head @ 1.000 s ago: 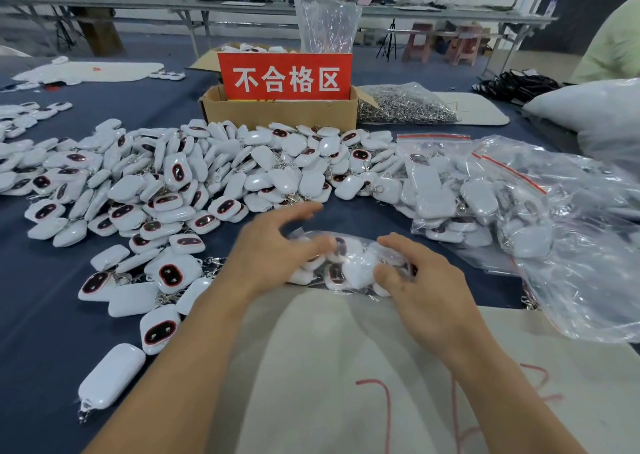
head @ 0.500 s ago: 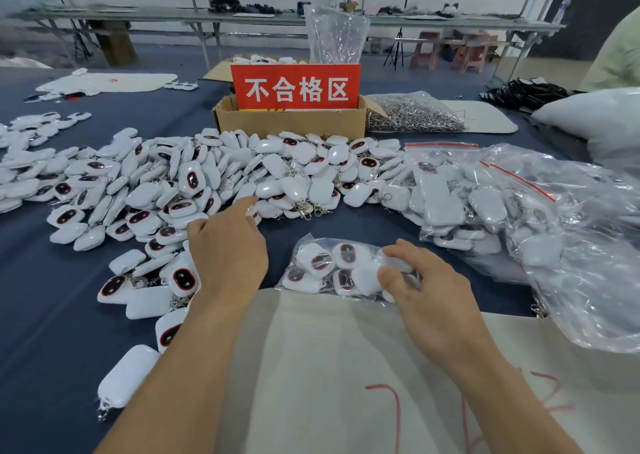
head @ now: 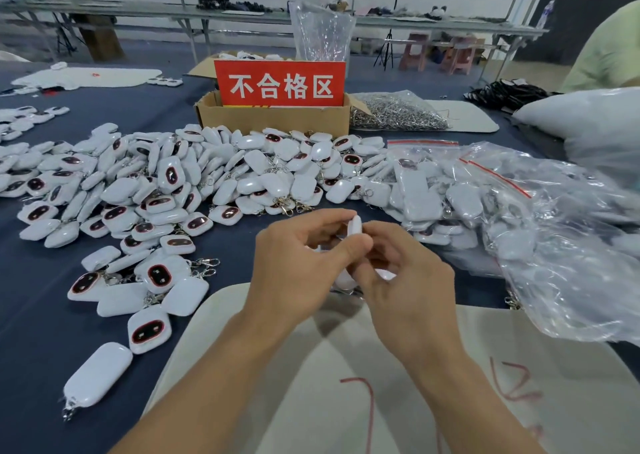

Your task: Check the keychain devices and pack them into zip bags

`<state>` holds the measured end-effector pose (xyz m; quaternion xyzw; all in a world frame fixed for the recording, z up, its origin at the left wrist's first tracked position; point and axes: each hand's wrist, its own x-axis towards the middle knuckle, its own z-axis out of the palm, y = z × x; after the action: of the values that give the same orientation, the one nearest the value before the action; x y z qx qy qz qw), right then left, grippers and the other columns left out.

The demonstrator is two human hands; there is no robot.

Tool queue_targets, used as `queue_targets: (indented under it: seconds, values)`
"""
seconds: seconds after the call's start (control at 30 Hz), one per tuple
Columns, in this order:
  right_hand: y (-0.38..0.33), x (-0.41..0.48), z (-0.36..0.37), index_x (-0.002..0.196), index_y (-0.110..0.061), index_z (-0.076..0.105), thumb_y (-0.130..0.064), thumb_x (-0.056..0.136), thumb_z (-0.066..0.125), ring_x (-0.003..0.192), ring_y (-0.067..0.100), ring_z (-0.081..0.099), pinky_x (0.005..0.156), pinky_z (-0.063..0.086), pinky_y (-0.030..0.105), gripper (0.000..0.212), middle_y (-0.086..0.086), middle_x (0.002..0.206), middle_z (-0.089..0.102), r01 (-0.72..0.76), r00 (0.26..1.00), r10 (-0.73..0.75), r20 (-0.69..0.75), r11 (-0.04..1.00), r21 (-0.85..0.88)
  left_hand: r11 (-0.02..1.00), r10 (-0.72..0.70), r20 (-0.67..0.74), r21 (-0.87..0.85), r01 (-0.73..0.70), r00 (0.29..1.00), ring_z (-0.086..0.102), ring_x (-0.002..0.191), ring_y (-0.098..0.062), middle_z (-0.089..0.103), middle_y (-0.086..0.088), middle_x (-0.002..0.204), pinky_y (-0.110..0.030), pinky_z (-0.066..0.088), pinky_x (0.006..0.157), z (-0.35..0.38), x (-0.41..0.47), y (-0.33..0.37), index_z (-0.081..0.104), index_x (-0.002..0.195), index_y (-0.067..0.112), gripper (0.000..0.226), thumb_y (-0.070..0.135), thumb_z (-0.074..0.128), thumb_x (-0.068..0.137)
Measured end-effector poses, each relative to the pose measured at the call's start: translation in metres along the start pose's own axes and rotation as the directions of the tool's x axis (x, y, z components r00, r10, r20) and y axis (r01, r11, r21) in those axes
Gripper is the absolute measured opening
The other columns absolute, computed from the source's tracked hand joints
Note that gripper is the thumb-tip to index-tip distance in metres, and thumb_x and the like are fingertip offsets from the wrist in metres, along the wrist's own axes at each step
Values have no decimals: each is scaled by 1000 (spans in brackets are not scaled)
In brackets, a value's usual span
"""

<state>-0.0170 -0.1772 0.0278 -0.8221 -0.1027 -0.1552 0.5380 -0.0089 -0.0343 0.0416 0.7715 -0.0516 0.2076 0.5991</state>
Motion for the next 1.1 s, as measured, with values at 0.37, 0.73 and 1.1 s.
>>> queue_targets:
  seconds: [0.37, 0.73, 1.1]
  values:
    - [1, 11, -13, 96, -19, 82, -14, 92, 57, 79, 20, 74, 75, 63, 32, 26, 12, 91, 79, -314, 940, 203, 274, 830, 460, 991, -111, 86, -70, 117, 990, 77, 85, -14, 80, 10, 87, -41, 61, 85, 1, 5, -7, 81, 91, 43, 19, 41, 74, 74]
    - [3, 11, -11, 92, -8, 79, -18, 80, 57, 79, 30, 66, 81, 54, 58, 27, 24, 87, 75, -350, 934, 260, 245, 808, 474, 987, -115, 213, -90, 136, 970, 77, 88, -18, 81, 2, 88, -35, 61, 83, 2, 1, -3, 83, 97, 40, 22, 28, 72, 82]
    - [2, 11, -11, 104, -13, 79, -9, 72, 67, 85, 31, 73, 84, 55, 46, 34, 19, 96, 78, -356, 924, 235, 301, 813, 460, 985, -133, 144, -94, 148, 981, 77, 91, -13, 81, 9, 92, -38, 59, 88, 6, -1, -2, 84, 98, 33, 23, 20, 73, 82]
